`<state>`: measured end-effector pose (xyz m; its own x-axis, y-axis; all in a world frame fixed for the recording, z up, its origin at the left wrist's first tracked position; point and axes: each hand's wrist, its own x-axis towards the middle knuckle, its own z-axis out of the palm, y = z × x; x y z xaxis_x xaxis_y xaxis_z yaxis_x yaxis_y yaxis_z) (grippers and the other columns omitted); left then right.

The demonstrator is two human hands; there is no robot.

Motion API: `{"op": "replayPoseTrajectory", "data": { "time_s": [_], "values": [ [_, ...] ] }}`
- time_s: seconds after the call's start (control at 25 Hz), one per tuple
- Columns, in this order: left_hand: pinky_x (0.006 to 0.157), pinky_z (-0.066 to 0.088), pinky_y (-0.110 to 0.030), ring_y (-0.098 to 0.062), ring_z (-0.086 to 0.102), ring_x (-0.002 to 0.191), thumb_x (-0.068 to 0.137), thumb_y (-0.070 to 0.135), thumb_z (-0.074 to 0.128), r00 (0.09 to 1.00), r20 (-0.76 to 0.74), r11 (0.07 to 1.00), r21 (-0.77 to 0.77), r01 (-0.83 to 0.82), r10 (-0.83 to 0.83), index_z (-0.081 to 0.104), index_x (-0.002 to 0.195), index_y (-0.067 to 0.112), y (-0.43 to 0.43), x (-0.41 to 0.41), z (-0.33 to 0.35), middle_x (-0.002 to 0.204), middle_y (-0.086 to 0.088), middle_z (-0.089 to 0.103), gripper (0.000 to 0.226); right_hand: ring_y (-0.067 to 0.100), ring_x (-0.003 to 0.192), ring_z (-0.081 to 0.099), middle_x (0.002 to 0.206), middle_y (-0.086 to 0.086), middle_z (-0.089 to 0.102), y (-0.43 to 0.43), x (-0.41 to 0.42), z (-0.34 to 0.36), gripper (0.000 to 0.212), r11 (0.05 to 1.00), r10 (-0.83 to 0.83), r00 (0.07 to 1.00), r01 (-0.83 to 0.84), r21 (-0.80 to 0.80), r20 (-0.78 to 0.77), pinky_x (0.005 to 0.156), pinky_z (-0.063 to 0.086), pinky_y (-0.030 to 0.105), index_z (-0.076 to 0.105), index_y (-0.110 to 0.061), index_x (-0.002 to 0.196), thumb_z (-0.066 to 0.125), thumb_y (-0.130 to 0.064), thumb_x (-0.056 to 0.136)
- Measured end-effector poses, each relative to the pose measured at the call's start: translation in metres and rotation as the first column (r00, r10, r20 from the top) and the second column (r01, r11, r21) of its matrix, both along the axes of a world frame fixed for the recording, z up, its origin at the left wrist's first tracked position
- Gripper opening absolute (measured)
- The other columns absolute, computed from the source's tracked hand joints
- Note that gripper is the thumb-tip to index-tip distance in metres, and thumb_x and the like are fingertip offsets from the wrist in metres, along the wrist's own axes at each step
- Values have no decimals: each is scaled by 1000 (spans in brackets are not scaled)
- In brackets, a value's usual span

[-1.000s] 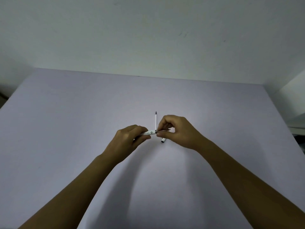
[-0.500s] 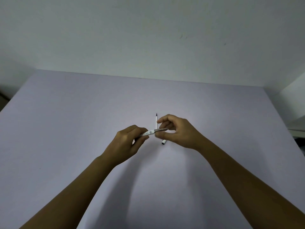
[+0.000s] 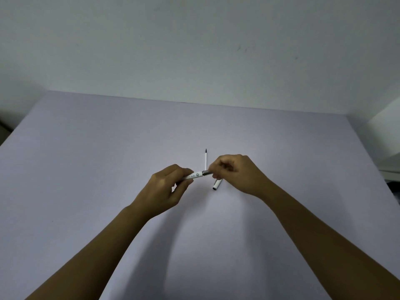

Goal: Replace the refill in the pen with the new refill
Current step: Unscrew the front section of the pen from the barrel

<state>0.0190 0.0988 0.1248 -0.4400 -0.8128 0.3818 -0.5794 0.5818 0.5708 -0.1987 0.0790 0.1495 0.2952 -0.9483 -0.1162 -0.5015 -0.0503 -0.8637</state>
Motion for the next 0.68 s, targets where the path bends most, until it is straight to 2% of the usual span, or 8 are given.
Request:
{"op": "replayPoseTrajectory", "data": {
  "time_s": [0.04, 0.12, 0.28, 0.4, 0.48, 0.56, 0.64, 0.68],
  "values": [
    [60, 35, -10, -8, 46, 63, 83, 8, 61, 1000, 7, 1000, -3, 3, -3, 66, 96, 4, 0, 0, 0, 71, -5, 63, 15, 6, 75, 67, 75, -11, 70, 0, -1, 0, 4, 1000, 15, 1000, -15, 1, 13, 75, 52, 24, 68, -25, 80, 66, -26, 83],
    [59, 36, -12, -9, 46, 63, 83, 8, 61, 1000, 1, 1000, 3, -7, 7, 66, 97, 4, 1, -1, 0, 72, -6, 64, 15, 8, 85, 68, 86, -10, 69, 0, -3, 1, 15, 999, 37, 996, -39, 32, 83, 81, 53, 23, 65, -30, 86, 73, -22, 77],
    [56, 39, -15, -9, 47, 59, 83, 10, 60, 1000, -14, 1000, -10, -12, 12, 67, 97, 4, 0, -3, 2, 72, -6, 64, 16, 2, 75, 68, 83, -12, 70, 1, 2, 2, 26, 995, -26, 999, 22, 102, 40, 77, 55, 29, 65, -34, 86, 59, -57, 77],
    [56, 39, -16, -11, 49, 58, 83, 10, 61, 1000, -17, 1000, -14, -3, 2, 67, 96, 3, 0, -4, 2, 71, -7, 64, 16, 9, 77, 69, 79, -6, 72, -1, 1, -1, 6, 994, -31, 996, 22, 110, 82, 82, 54, 34, 67, -27, 79, 68, -32, 82],
    [56, 38, -14, -9, 47, 58, 83, 10, 61, 1000, -16, 1000, -13, -15, 15, 67, 96, 4, 2, -4, 1, 71, -6, 64, 16, 11, 85, 70, 91, -4, 71, 0, -1, 0, 16, 991, -21, 986, -1, 132, 167, 81, 54, 34, 65, -33, 84, 74, -22, 76],
    [56, 37, -13, -6, 44, 58, 83, 11, 60, 999, -26, 999, -7, -40, 40, 67, 96, 5, 2, -5, 0, 70, -5, 63, 16, 11, 89, 70, 99, -9, 68, 2, -1, 0, 25, 987, -45, 982, 15, 162, 183, 80, 55, 32, 62, -39, 93, 74, -42, 71],
    [55, 37, -14, -5, 43, 57, 83, 11, 60, 998, -34, 999, -2, -46, 46, 67, 96, 5, 2, -5, 1, 69, -5, 62, 16, 6, 78, 70, 88, -11, 70, 2, 1, -1, 38, 984, -94, 986, 72, 163, 136, 73, 56, 27, 64, -34, 91, 62, -65, 70],
    [54, 38, -15, -7, 45, 57, 83, 11, 60, 999, -33, 999, -2, -41, 41, 67, 96, 5, 1, -6, 1, 69, -5, 62, 16, 3, 71, 69, 77, -12, 71, 1, 1, -3, 40, 982, -127, 985, 108, 152, 120, 69, 54, 24, 67, -28, 86, 58, -65, 72]
  ]
}}
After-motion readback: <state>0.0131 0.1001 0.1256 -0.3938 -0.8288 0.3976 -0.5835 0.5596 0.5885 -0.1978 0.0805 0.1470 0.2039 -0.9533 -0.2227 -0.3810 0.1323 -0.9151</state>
